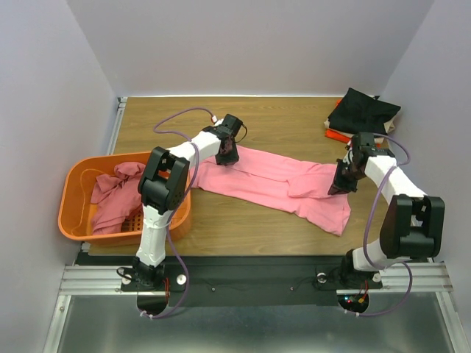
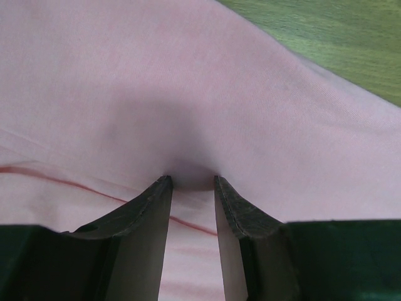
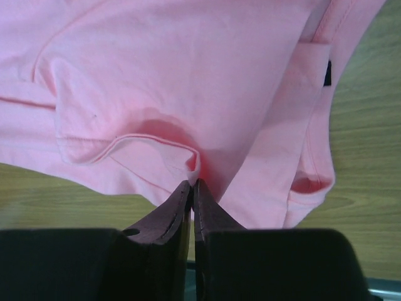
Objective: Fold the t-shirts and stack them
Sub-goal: Fold the tshirt
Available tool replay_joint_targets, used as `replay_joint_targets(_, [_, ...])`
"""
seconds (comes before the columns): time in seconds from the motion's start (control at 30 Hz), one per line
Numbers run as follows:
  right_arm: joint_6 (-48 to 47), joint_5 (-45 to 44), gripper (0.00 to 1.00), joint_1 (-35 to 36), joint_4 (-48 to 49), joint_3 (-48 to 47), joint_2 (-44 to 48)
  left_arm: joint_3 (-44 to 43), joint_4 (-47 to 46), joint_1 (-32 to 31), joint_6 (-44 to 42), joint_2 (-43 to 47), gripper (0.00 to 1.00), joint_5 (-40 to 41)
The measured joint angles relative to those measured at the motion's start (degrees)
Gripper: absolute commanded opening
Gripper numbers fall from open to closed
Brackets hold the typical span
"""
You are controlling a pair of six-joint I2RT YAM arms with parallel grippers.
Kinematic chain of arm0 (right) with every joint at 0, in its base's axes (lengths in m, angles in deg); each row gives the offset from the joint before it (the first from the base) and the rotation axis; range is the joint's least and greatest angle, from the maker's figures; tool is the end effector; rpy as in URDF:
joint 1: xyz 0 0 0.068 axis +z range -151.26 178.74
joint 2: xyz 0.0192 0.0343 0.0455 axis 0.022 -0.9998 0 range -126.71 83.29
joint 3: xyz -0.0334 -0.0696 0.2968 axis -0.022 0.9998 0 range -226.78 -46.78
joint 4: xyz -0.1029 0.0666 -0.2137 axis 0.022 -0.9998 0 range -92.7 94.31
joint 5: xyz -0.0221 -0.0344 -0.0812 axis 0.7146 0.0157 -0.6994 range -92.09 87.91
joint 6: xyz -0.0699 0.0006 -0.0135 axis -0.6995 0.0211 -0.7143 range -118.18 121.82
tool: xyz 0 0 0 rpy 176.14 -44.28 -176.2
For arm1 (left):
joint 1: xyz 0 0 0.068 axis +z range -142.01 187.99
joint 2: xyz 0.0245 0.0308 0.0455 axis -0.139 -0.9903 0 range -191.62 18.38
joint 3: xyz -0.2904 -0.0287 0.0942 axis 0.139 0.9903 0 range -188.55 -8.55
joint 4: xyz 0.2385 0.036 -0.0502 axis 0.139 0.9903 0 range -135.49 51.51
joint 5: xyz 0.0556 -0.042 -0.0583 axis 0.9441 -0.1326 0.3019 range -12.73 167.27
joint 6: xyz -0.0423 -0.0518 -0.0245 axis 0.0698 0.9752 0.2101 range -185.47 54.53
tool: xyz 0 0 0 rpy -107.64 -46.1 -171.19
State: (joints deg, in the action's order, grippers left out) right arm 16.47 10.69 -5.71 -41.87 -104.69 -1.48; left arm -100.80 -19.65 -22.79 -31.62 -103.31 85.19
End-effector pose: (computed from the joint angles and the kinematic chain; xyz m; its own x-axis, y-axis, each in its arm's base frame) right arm 0.2624 -0.0075 0.2358 -0.9197 0.3190 -0.2288 0.2522 0.9268 0.2784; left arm 0.4173 -0.2391 0.1990 -0.8313 -0.1468 -0.5361 -0.0283 0.9744 -0.2230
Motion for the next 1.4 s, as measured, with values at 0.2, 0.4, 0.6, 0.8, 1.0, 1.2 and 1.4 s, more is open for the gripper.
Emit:
replay_joint_targets(0.2, [0.37,0.63,0.28,0.00,-5.44,-0.02,0.70,0.92,-1.29,0.11,-0.13,0.24,0.45,-0.17])
replay_joint_targets(0.4, [0.72,1.44,0.42,0.00,-9.70,-0.02,3.72,3.34,-3.43,0.13,-0.20,1.60,0.45,-0.17])
replay_joint_targets(0.6, [0.74,1.14,0.43,0.00,-10.05,-0.98,5.33,4.52,-4.31,0.13,-0.20,2.25,0.45,-0.17])
replay_joint_targets(0.8, [1.31,0.09,0.43,0.00,-6.49,-4.33,1.01,5.29,-4.85,0.13,-0.11,2.71,0.45,-0.20])
replay_joint_targets(1.0, [3.37,-3.98,0.44,0.00,-2.64,-5.53,-3.91,6.51,-4.85,0.13,0.07,3.69,0.45,-0.17])
replay_joint_targets(1.2, [4.74,-5.03,0.44,0.00,1.84,-7.41,-9.66,6.51,-4.85,0.13,0.00,3.69,0.45,-0.20])
replay_joint_targets(1.4, [5.73,-5.07,0.44,-0.02,4.63,-7.85,-13.97,6.86,-5.35,0.13,-0.07,3.69,0.45,-0.17])
